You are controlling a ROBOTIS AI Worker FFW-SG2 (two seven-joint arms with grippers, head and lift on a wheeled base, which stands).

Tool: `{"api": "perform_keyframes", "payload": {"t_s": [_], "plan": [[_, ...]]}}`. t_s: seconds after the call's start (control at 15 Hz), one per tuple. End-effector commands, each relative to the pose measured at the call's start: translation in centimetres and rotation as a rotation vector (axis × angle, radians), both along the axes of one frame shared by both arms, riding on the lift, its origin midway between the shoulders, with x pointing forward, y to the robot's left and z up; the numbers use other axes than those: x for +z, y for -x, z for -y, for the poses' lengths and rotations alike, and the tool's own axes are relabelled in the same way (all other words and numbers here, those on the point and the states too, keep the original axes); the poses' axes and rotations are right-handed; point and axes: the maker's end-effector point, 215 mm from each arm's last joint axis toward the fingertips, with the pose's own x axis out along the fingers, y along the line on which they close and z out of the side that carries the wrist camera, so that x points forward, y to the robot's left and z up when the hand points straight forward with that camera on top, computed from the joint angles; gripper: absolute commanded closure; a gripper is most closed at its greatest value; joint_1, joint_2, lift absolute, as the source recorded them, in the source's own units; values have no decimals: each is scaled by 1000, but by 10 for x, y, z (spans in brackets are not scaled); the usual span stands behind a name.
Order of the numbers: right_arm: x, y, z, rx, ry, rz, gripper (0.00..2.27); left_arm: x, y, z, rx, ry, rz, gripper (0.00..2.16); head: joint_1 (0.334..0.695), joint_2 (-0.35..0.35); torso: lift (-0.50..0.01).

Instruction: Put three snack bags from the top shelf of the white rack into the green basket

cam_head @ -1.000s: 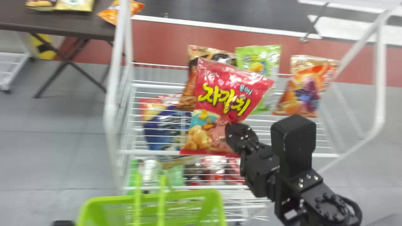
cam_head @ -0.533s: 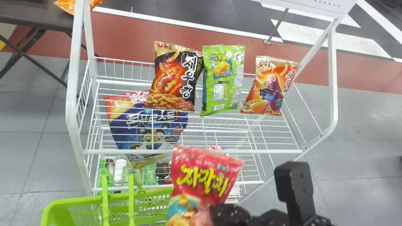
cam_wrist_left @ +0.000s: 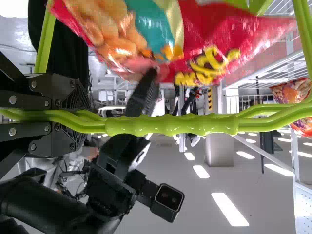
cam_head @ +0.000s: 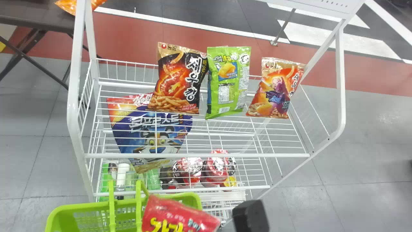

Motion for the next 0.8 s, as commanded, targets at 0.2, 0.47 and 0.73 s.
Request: {"api": "perform_keyframes", "payload": {"t_s": [0.2, 0.47, 0.73], "plan": [[-38, -5, -43, 128, 25, -18, 2047, 1, 1, 2, -3, 3, 1, 2145, 695, -350, 0], [-60, -40, -45, 135, 43, 54, 437, 2, 2, 0, -4, 5, 4, 2145, 695, -226, 0], [-48, -45, -19, 84, 33, 61, 49, 2, 2, 0, -4, 5, 3, 2145, 695, -225, 0]]}}
